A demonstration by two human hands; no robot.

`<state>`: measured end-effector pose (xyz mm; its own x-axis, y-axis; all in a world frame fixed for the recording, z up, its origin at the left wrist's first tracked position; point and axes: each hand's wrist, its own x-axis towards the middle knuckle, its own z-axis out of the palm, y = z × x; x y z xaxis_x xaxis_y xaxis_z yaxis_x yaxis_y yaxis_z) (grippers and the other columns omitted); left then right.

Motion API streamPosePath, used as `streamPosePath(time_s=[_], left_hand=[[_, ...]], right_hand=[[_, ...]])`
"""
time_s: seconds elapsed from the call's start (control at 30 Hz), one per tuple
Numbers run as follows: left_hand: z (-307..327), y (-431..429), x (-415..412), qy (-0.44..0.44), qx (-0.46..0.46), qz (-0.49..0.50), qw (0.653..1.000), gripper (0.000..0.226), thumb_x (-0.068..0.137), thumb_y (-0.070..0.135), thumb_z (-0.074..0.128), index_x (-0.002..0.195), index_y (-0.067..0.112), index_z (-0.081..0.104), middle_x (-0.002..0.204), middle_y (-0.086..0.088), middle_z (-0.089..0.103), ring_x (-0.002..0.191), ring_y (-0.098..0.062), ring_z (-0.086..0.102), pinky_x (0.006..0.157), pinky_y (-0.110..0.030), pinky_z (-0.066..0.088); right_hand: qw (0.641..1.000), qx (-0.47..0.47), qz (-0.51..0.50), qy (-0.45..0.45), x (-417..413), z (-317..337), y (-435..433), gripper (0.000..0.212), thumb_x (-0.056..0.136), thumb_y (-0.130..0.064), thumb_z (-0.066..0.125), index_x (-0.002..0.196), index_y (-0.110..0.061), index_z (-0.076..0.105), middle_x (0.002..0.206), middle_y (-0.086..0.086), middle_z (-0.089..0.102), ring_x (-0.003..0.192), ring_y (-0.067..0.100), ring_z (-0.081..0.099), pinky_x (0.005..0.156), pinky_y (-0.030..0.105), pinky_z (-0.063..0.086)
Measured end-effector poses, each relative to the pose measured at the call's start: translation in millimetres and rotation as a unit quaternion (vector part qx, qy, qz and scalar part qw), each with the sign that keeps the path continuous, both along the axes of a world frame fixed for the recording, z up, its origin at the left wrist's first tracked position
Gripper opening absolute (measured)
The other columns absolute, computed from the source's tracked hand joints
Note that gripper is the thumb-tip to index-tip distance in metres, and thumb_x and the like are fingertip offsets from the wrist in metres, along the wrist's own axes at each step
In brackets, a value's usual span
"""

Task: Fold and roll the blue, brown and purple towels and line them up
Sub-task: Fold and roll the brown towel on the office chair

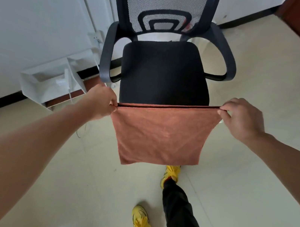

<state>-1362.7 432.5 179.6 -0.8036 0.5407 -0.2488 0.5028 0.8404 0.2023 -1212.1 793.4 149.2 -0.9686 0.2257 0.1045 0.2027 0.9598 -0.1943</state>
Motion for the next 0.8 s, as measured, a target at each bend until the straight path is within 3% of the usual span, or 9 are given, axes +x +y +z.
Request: streamPosePath(time_s=[0.17, 0.27, 0.37, 0.57, 0.7, 0.8], left_hand=[[-32.2, 8.3, -22.1, -0.002, 0.022, 0.012, 1.0, 0.01, 0.081, 0.011, 0.07, 0.088, 0.01, 0.077, 0.091, -0.006, 0.072, 0.08, -0.015, 0.047, 0.076, -0.025, 0.035], [-48.0, 15.8, -42.3, 0.002, 0.032, 0.026, 0.999, 0.009, 0.08, 0.011, 0.07, 0.086, 0.011, 0.077, 0.091, -0.006, 0.072, 0.082, -0.018, 0.051, 0.076, -0.026, 0.035], [-53.8, 28.8, -71.4, -0.001, 0.031, 0.042, 0.999, 0.01, 0.081, 0.012, 0.069, 0.087, 0.011, 0.076, 0.093, -0.007, 0.071, 0.093, -0.027, 0.057, 0.08, -0.03, 0.037], [-54.8, 72.4, -153.0, 0.016, 0.044, 0.068, 0.997, 0.01, 0.082, 0.006, 0.066, 0.088, 0.006, 0.074, 0.092, -0.01, 0.071, 0.091, -0.029, 0.06, 0.094, -0.038, 0.039], [-71.3, 99.1, -208.8, 0.022, 0.034, 0.096, 0.995, 0.006, 0.08, 0.007, 0.068, 0.084, 0.008, 0.073, 0.085, -0.01, 0.07, 0.087, -0.029, 0.061, 0.085, -0.033, 0.038], [-91.7, 109.5, -238.1, 0.01, 0.052, 0.137, 0.989, 0.014, 0.077, 0.002, 0.068, 0.088, 0.01, 0.067, 0.079, -0.003, 0.065, 0.077, -0.024, 0.059, 0.075, -0.029, 0.039]], right_hand=[[1.0, -0.012, 0.007, -0.02, -21.5, -25.6, 12.6, 0.011, 0.088, -0.018, 0.066, 0.084, -0.01, 0.073, 0.088, 0.007, 0.067, 0.091, 0.032, 0.06, 0.064, 0.036, 0.046], [1.0, -0.015, 0.014, -0.021, -43.2, -39.4, 25.3, 0.01, 0.088, -0.017, 0.066, 0.089, -0.009, 0.073, 0.087, 0.011, 0.067, 0.09, 0.034, 0.059, 0.064, 0.039, 0.048], [1.0, -0.015, 0.021, -0.012, -76.8, -46.0, 42.5, 0.011, 0.089, -0.017, 0.065, 0.092, -0.009, 0.072, 0.086, 0.011, 0.067, 0.088, 0.034, 0.059, 0.065, 0.04, 0.048], [0.998, -0.034, 0.044, -0.008, -168.7, -49.1, 85.9, 0.011, 0.089, -0.015, 0.063, 0.095, -0.008, 0.069, 0.089, 0.013, 0.067, 0.087, 0.035, 0.058, 0.067, 0.039, 0.047], [0.995, -0.064, 0.053, -0.046, -230.1, -61.8, 112.0, 0.009, 0.09, -0.016, 0.063, 0.093, -0.009, 0.067, 0.088, 0.011, 0.067, 0.084, 0.034, 0.059, 0.066, 0.033, 0.04], [0.992, -0.093, 0.041, -0.075, -266.6, -80.0, 124.2, 0.017, 0.09, -0.019, 0.063, 0.106, -0.012, 0.063, 0.092, 0.009, 0.07, 0.086, 0.034, 0.062, 0.069, 0.033, 0.042]])
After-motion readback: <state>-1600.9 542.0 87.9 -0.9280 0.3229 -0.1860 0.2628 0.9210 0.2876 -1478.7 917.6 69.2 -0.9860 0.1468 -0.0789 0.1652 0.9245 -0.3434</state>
